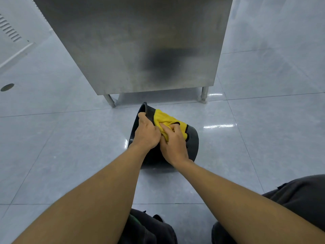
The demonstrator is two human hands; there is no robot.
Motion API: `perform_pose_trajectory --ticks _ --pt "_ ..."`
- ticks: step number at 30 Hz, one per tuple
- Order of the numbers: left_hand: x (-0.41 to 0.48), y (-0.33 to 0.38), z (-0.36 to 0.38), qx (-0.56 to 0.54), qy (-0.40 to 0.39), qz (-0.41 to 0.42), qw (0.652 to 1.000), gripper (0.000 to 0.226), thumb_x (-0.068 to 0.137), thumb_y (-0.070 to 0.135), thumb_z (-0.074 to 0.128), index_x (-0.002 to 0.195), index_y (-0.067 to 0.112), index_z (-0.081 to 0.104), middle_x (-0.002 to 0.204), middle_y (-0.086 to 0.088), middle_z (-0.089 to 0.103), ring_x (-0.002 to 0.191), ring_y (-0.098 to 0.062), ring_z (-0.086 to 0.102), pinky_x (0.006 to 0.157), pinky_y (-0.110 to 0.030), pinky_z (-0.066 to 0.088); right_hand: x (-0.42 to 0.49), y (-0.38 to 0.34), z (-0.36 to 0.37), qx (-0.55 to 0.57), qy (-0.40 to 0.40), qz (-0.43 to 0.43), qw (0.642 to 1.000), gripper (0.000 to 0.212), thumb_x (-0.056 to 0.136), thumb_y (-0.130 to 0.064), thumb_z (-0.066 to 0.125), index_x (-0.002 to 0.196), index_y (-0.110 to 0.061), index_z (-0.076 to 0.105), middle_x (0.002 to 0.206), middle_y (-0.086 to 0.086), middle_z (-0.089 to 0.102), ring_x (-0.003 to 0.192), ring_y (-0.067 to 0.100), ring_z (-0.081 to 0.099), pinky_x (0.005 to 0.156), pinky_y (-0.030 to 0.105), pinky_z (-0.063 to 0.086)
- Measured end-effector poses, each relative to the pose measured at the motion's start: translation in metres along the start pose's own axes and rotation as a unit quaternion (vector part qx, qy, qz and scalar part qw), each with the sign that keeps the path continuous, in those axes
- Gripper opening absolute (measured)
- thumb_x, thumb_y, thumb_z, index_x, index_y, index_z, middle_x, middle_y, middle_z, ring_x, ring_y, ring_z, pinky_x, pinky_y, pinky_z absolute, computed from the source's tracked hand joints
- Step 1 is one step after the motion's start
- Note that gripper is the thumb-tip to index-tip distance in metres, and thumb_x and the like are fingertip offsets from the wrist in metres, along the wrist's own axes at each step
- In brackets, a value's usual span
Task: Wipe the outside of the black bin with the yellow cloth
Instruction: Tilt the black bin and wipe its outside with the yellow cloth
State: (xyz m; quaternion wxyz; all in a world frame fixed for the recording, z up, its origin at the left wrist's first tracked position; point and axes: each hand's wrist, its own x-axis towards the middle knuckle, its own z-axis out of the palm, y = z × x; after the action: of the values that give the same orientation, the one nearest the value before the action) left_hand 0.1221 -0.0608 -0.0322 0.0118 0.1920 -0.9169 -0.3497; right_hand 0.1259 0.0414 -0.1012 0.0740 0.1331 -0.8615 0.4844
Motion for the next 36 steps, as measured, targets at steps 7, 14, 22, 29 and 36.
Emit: perform_pose_trajectory --ticks 7,14,22,29,36 --pt "0.003 -0.009 0.002 0.134 -0.015 -0.01 0.991 0.082 0.098 0.018 0.05 0.159 0.025 -0.004 0.142 -0.019 0.038 0.102 -0.035 0.058 0.088 -0.045 0.051 -0.007 0.045 -0.017 -0.057 0.044 0.207 0.976 0.043 0.097 -0.019 0.05 0.14 -0.027 0.052 0.109 0.001 0.037 0.094 0.022 0.051 0.082 0.027 0.041" --pt "0.008 -0.002 0.007 0.095 -0.029 0.027 0.995 0.082 0.098 0.018 0.046 0.158 0.025 -0.009 0.116 -0.021 0.054 0.08 -0.026 0.056 0.068 -0.038 0.044 -0.007 0.033 -0.019 -0.07 0.041 0.175 0.981 0.043 0.096 -0.015 0.049 0.138 -0.022 0.054 0.126 0.011 0.044 0.103 0.03 0.055 0.083 0.028 0.04" --pt "0.003 0.002 0.003 0.014 0.02 0.013 1.0 0.065 0.089 0.009 0.053 0.145 0.003 0.021 0.136 -0.019 0.044 0.101 -0.033 0.053 0.08 -0.039 0.041 0.002 0.007 -0.007 -0.018 -0.001 0.018 1.0 0.042 0.094 -0.016 0.056 0.136 -0.021 0.058 0.108 0.002 0.047 0.089 0.016 0.049 0.075 0.024 0.043" --pt "0.005 -0.004 -0.002 0.096 0.002 -0.01 0.995 0.067 0.094 0.015 0.054 0.15 0.012 0.017 0.136 -0.018 0.044 0.103 -0.034 0.054 0.081 -0.042 0.045 -0.003 0.055 -0.026 -0.115 0.023 0.227 0.967 0.039 0.093 -0.02 0.049 0.13 -0.025 0.061 0.119 0.012 0.049 0.096 0.034 0.06 0.078 0.035 0.048" --pt "0.008 -0.007 0.002 0.078 -0.03 -0.008 0.996 0.084 0.094 0.021 0.049 0.158 0.03 -0.004 0.11 -0.018 0.059 0.078 -0.023 0.06 0.067 -0.041 0.053 -0.011 0.042 -0.025 -0.116 0.024 0.192 0.974 0.042 0.094 -0.013 0.048 0.134 -0.02 0.057 0.125 0.013 0.044 0.094 0.033 0.058 0.078 0.032 0.043"
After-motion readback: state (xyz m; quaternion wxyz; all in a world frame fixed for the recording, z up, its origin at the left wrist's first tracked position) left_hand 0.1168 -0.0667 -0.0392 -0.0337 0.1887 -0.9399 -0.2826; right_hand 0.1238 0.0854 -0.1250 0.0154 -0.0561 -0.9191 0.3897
